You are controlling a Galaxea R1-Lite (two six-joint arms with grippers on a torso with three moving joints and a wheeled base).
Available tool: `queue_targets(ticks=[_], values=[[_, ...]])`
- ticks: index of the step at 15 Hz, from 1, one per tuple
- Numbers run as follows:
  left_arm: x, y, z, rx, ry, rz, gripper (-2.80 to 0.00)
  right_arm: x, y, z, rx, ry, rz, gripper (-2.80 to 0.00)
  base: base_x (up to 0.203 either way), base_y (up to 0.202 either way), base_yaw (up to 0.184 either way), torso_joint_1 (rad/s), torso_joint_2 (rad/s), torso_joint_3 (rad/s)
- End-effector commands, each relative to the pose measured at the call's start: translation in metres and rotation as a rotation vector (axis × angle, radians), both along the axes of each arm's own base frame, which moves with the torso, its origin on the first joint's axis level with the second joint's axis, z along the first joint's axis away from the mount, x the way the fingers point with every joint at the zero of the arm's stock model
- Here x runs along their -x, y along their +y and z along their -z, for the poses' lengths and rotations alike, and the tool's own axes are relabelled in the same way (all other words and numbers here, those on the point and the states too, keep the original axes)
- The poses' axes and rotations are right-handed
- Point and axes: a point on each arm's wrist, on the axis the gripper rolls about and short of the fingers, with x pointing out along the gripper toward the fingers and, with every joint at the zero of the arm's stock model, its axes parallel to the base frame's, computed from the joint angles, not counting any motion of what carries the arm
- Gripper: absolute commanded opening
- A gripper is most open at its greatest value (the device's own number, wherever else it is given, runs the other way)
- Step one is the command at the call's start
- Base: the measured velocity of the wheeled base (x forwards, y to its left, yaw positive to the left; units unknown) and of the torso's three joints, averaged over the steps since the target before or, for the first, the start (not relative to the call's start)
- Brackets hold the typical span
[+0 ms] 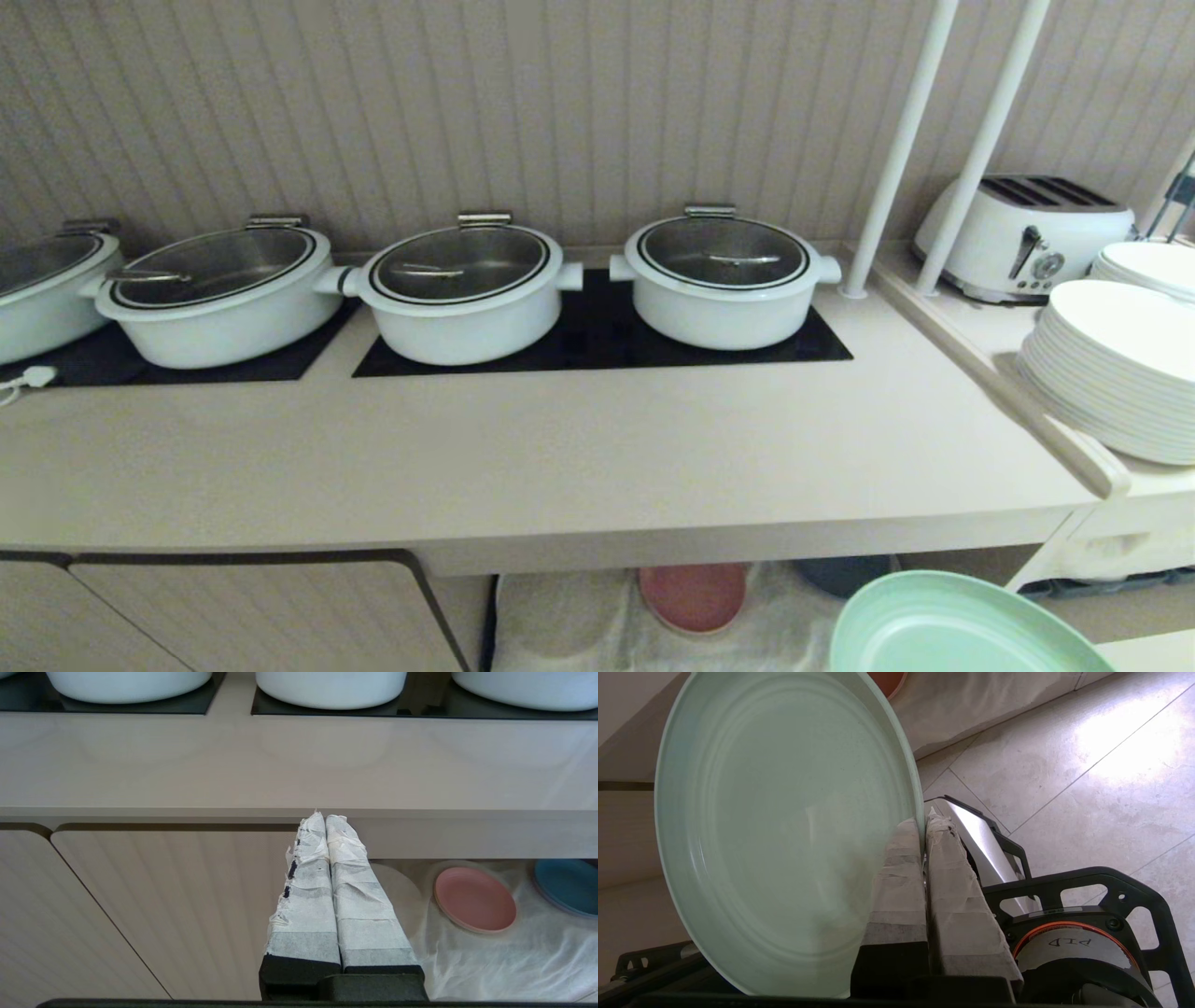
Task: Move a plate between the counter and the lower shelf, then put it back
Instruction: Put the plate
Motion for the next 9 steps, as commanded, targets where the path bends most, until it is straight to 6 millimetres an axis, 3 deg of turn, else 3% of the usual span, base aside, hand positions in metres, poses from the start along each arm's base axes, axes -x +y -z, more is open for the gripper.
queue_targets(ticks=[1,9], values=[[0.0000,0.0000,0.0000,0.001,-0.001,0.000,-2.80,0.0008,-0.0001,0.0004,-0.003,0.000,-0.003,-2.80,0.000,0.000,0.000,0.000,0.00,0.000],[0.0000,0.0000,0.0000,0.001,-0.001,0.000,-2.80,0.0008,0.0000,0.0015,-0.001,0.005,-0.006,-2.80,0.000,0.000,0.000,0.000,0.00,0.000]])
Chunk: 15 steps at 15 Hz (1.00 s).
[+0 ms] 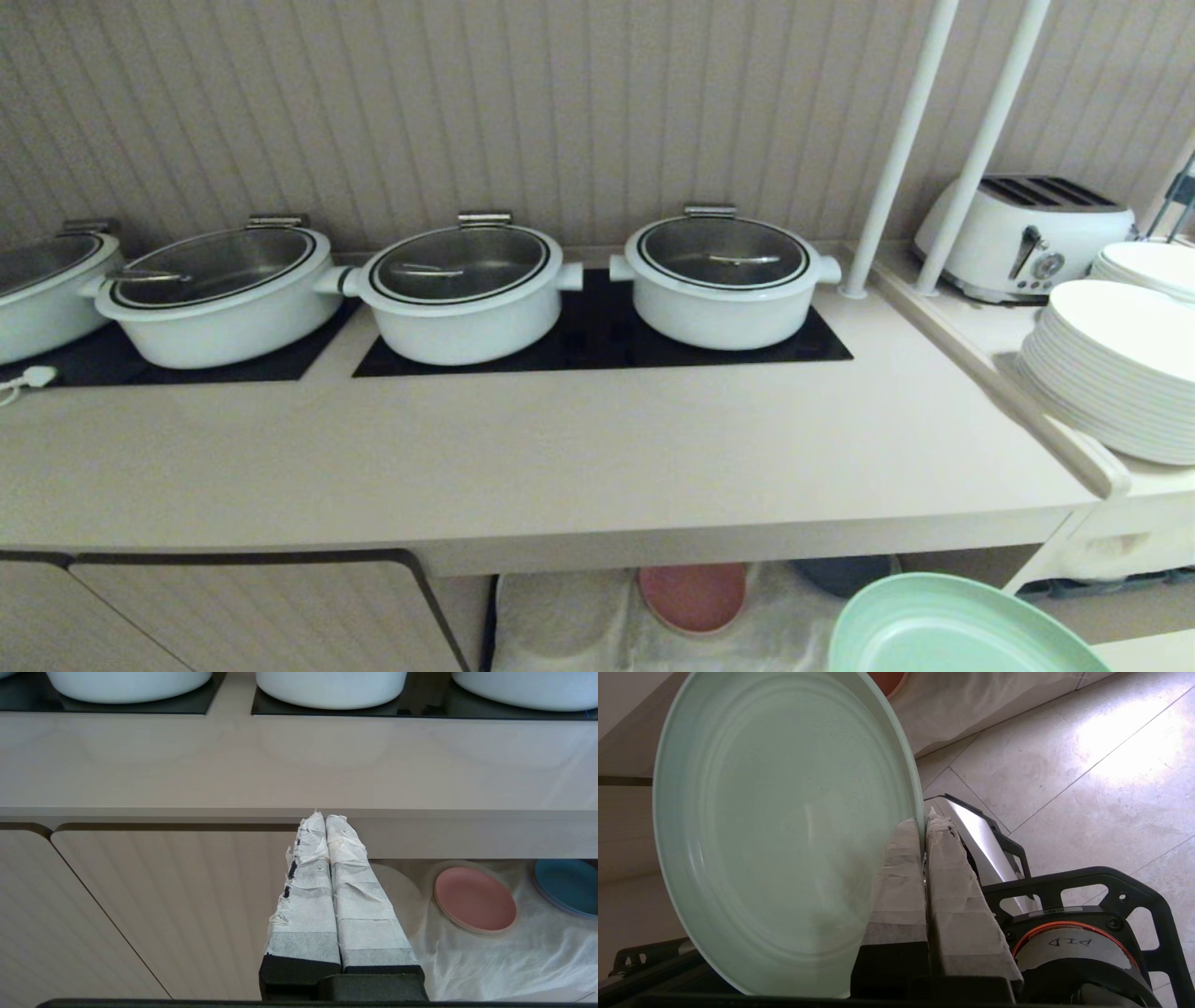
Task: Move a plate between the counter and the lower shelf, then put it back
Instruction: Put the plate
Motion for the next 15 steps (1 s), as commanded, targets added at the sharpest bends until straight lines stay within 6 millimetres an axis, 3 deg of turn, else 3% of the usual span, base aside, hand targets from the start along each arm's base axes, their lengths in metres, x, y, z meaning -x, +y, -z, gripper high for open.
queue_targets(ticks=[1,15], values=[[0.0000,0.0000,-0.0001,0.000,-0.001,0.000,-2.80,0.0002,-0.0002,0.0002,-0.002,0.003,0.004,-2.80,0.000,0.000,0.000,0.000,0.00,0.000],[0.0000,0.0000,-0.0001,0.002,-0.001,0.000,-2.80,0.0013,-0.0008,0.0031,-0.005,0.006,0.004,-2.80,0.000,0.000,0.000,0.000,0.00,0.000]])
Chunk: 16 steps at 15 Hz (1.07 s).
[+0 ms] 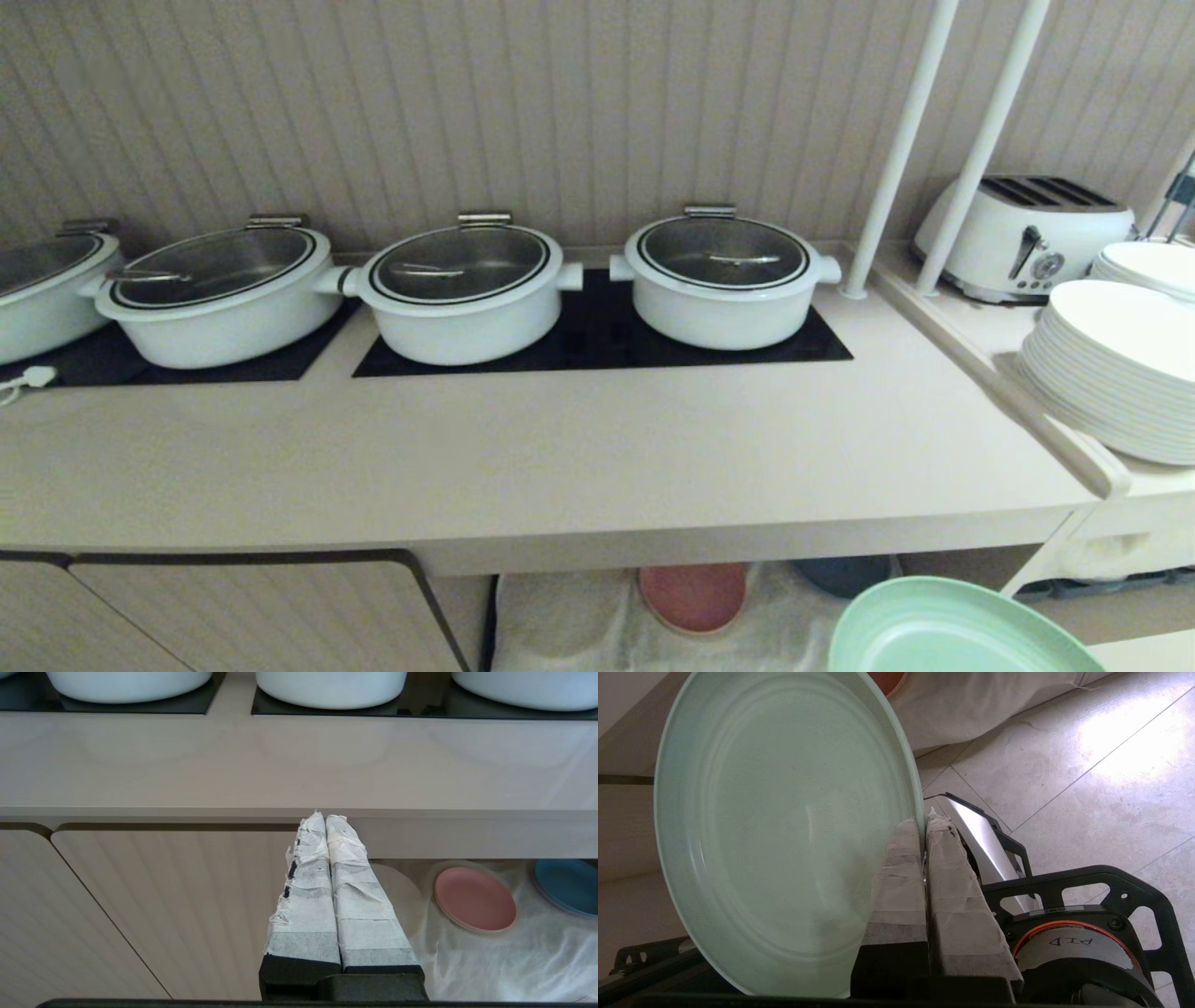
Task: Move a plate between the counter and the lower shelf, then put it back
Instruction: Put the plate
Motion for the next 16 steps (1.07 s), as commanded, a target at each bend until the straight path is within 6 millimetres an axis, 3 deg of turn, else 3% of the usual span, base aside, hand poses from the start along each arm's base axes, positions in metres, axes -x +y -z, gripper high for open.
queue_targets(ticks=[1,12,16], values=[[0.0000,0.0000,0.0000,0.001,-0.001,0.000,-2.80,0.0004,-0.0003,0.0017,0.003,0.006,0.005,-2.80,0.000,0.000,0.000,0.000,0.00,0.000],[0.0000,0.0000,0.0000,-0.001,-0.001,0.000,-2.80,0.0000,0.0000,0.0017,0.005,0.007,0.004,-2.80,0.000,0.000,0.000,0.000,0.00,0.000],[0.0000,0.0000,0.0000,-0.001,-0.001,0.000,-2.80,-0.0001,0.0000,0.0013,0.004,0.006,0.004,-2.80,0.000,0.180,-0.003,0.004,0.00,0.002]])
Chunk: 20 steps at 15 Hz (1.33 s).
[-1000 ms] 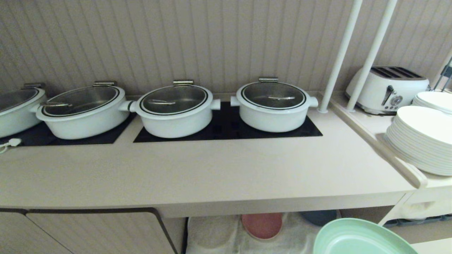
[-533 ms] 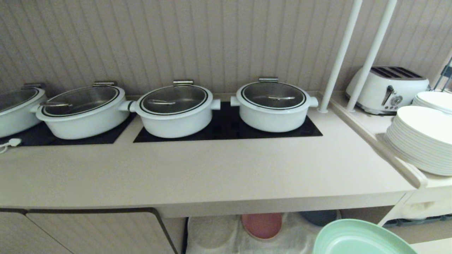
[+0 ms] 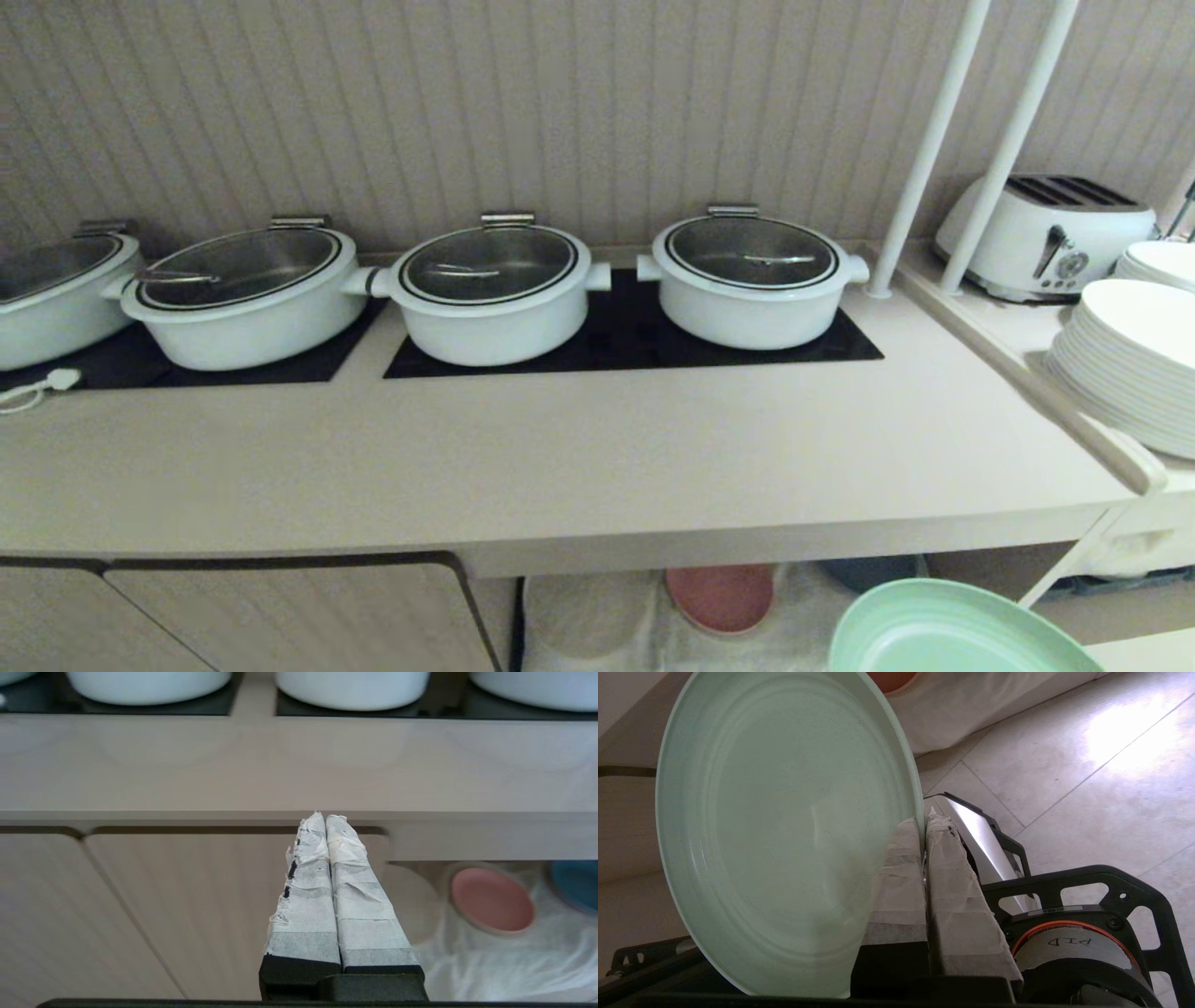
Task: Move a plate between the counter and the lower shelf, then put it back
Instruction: Put the plate
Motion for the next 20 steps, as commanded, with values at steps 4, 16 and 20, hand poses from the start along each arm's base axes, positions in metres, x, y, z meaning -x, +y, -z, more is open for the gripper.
queue_targets(ticks=[4,16,20], values=[[0.0000,0.0000,0.0000,0.001,0.000,-0.001,-2.80,-0.0002,0.0002,-0.0005,-0.002,0.001,0.003,-2.80,0.000,0.196,-0.001,0.005,0.00,0.000],[0.0000,0.0000,0.0000,0.001,0.000,-0.001,-2.80,-0.0003,0.0002,-0.0012,-0.001,-0.001,0.001,-2.80,0.000,0.197,-0.001,0.003,0.00,0.002],[0.0000,0.0000,0.0000,0.002,0.000,-0.001,-2.80,-0.0003,0.0002,-0.0012,-0.001,-0.001,0.001,-2.80,0.000,0.198,0.000,0.005,0.00,0.003]])
